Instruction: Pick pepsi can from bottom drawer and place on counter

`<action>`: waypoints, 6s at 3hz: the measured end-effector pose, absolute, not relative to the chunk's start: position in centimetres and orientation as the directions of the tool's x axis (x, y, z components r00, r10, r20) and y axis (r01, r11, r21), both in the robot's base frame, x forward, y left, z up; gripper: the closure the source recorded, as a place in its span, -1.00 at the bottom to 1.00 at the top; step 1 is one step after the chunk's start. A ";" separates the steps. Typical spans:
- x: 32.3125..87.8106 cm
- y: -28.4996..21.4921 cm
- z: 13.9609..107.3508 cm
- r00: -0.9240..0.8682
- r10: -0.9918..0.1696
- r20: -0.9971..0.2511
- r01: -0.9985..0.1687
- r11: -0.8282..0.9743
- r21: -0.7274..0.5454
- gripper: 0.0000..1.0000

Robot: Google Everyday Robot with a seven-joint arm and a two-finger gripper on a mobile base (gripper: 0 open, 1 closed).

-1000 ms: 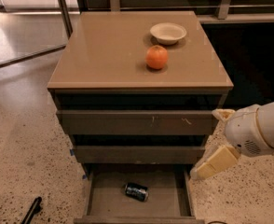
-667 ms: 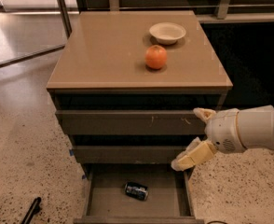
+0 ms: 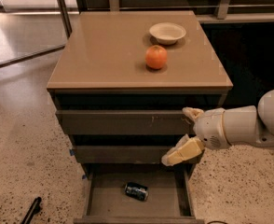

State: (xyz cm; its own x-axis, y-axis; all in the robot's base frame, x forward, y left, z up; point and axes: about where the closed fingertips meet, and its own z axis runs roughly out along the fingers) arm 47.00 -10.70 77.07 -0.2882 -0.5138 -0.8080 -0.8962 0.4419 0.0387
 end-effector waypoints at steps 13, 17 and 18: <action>42.5 -6.7 40.1 -0.603 -0.406 -0.687 -0.696 0.688 0.205 -1.00; 47.7 -5.4 30.4 -0.667 -0.368 -0.648 -0.677 0.662 0.321 -1.00; 47.4 -5.2 28.7 -0.656 -0.375 -0.655 -0.680 0.670 0.298 -1.00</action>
Offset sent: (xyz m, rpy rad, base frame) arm -0.0561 -0.0030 -0.1262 -0.2436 -0.0854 -0.3050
